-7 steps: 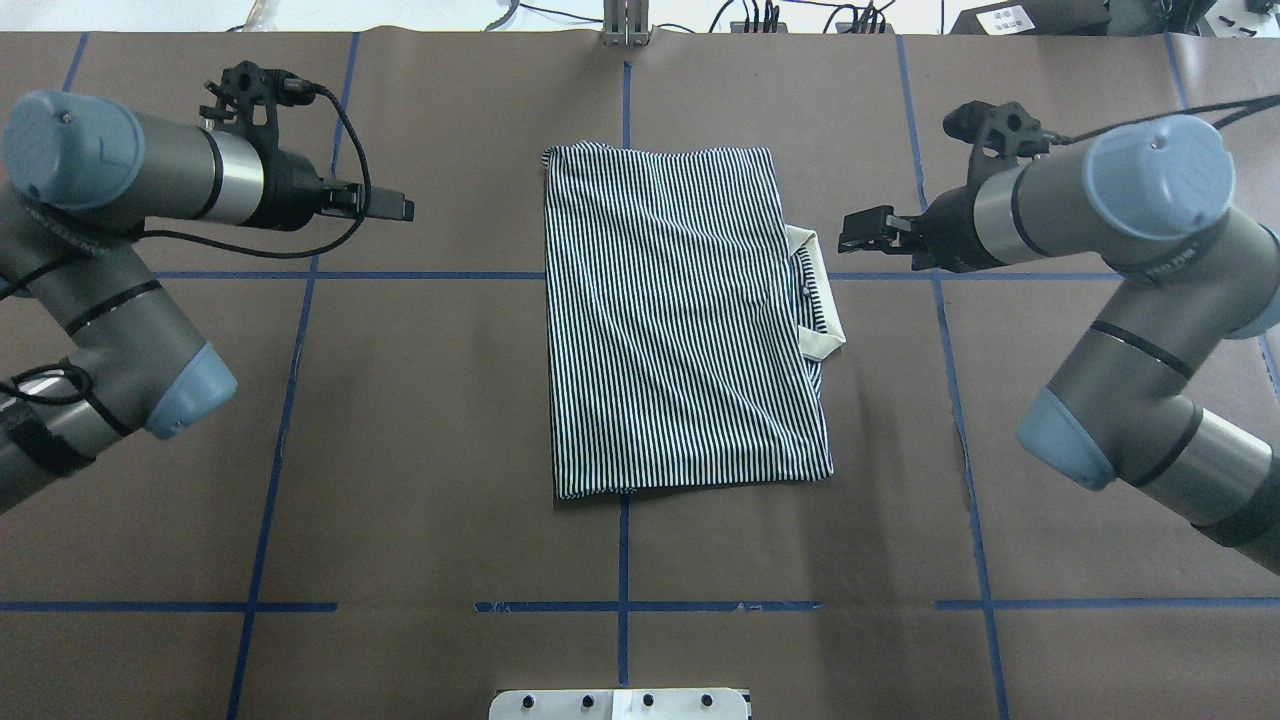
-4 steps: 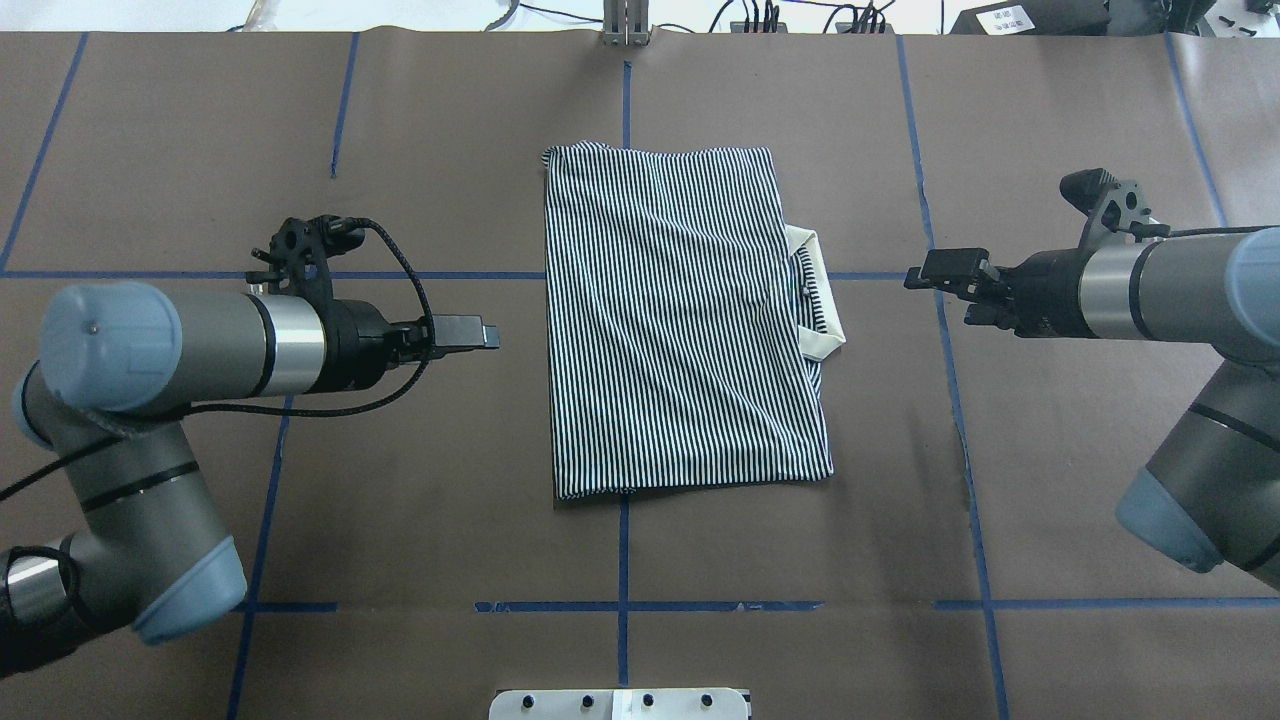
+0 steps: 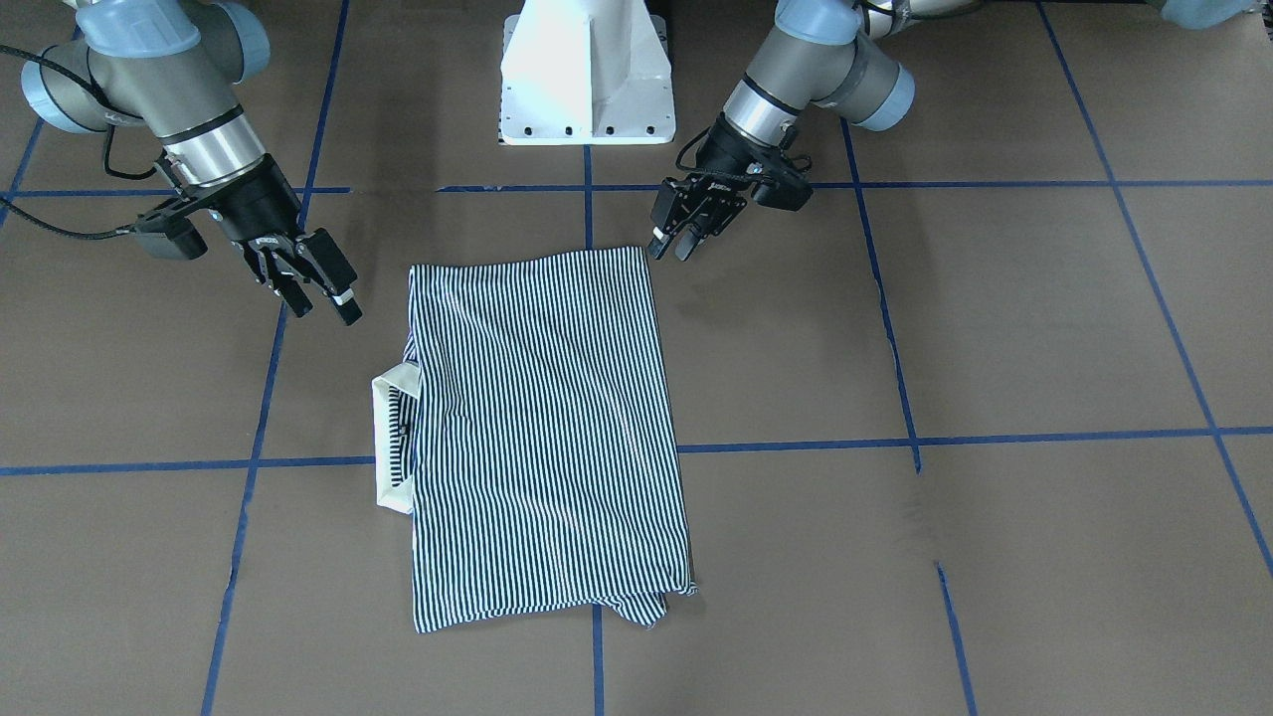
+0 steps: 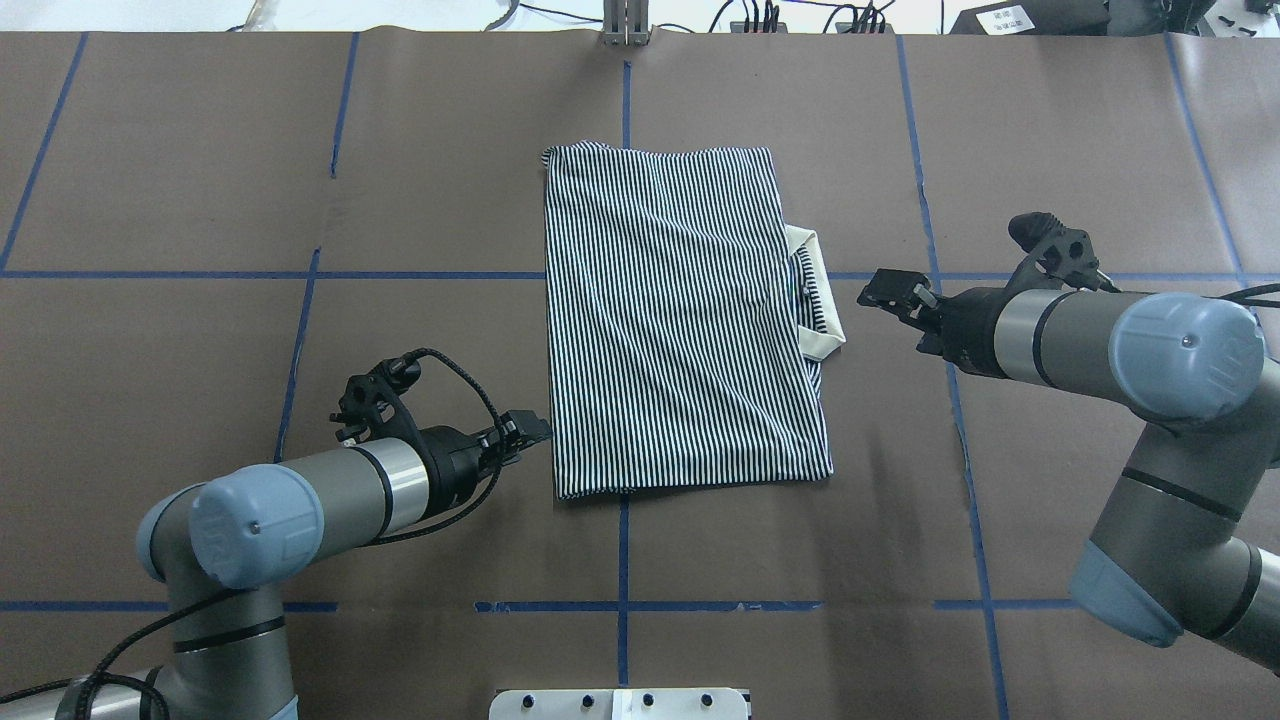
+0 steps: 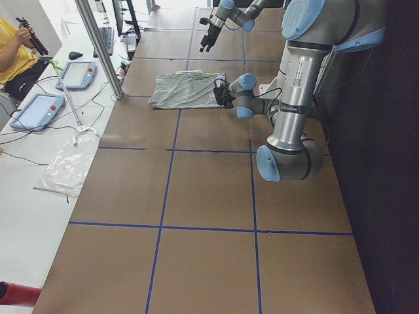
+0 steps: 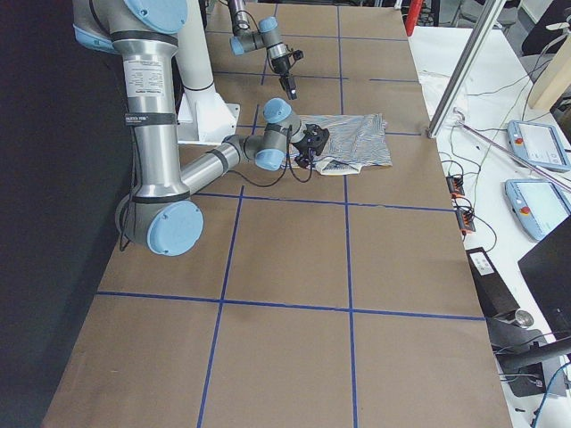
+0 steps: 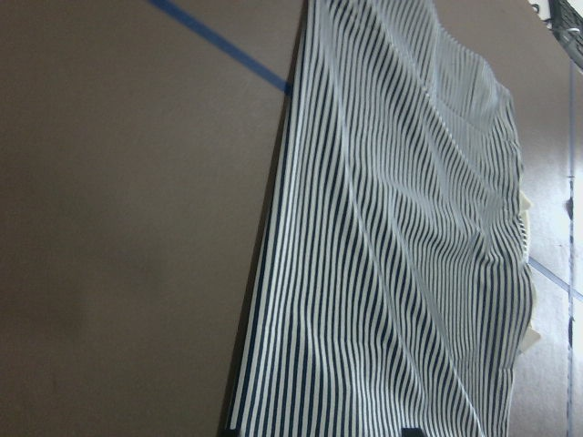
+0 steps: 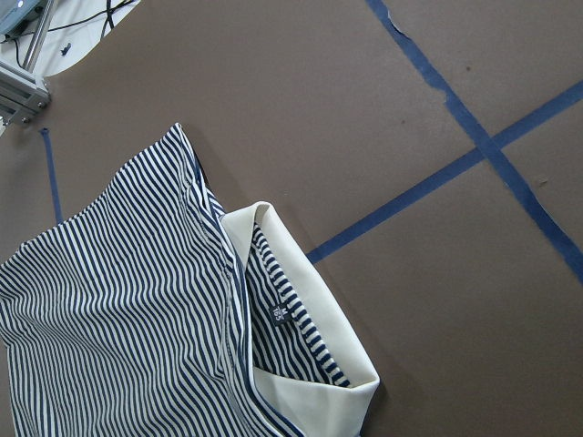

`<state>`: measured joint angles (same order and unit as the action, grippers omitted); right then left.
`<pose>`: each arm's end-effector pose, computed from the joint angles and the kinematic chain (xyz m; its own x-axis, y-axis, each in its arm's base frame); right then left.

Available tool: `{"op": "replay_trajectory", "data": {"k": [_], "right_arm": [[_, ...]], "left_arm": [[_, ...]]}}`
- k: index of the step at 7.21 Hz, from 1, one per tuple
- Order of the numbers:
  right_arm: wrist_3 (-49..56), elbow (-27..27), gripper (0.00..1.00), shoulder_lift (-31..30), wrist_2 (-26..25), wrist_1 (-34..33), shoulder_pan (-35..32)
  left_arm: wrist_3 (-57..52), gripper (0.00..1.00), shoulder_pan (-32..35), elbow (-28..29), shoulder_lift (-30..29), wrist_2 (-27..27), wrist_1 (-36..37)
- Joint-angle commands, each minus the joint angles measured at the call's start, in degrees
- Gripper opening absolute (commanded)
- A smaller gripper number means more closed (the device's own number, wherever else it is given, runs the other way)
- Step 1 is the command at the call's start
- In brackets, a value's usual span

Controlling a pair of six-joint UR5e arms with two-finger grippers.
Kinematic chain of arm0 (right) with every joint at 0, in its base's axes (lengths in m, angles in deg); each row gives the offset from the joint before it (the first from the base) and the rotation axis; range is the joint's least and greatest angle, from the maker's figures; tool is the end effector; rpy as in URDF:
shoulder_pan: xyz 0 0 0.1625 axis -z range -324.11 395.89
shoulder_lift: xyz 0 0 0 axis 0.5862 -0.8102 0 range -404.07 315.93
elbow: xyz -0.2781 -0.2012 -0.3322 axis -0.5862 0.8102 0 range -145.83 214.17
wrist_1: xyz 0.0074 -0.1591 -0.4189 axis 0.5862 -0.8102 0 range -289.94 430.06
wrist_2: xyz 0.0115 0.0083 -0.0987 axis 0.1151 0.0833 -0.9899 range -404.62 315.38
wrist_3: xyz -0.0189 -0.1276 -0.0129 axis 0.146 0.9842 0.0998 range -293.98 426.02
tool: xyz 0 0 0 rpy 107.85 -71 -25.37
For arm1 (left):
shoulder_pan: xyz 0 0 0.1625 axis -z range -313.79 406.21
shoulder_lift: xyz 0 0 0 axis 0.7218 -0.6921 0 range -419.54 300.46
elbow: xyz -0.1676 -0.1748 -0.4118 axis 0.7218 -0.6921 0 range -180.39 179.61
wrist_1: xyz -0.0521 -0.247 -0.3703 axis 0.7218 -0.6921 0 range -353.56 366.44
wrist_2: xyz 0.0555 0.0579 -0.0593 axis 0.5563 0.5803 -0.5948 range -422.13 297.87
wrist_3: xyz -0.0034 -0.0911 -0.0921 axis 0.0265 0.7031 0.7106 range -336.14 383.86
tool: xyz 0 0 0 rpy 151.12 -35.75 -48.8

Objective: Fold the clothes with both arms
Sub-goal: 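Move the left gripper to the shirt's near corner while the right gripper hovers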

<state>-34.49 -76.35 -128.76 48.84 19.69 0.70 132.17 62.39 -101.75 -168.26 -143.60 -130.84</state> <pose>-0.4086 -0.4416 0.4148 0.2372 0.3900 0.8897 -0.5834 0.7895 -0.1905 0.6014 -0.3334 0.3313 0.0695 -0.3436 -0.9365 0.4598 0.8441 -0.2756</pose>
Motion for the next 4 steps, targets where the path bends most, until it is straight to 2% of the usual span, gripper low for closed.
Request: {"op": "replay_trajectory", "data": {"k": [1,4], "right_arm": [[-0.3,-0.1,0.97,0.1,-0.9,-0.5,0.5],[-0.3,-0.1,0.98,0.1,-1.0,-0.5,0.5]], "left_arm": [[2.5,0.57,-2.5,2.6,-1.5,1.8,0.0],[3.1,0.57,-3.2,3.4,-2.6,2.4,0.1]]}}
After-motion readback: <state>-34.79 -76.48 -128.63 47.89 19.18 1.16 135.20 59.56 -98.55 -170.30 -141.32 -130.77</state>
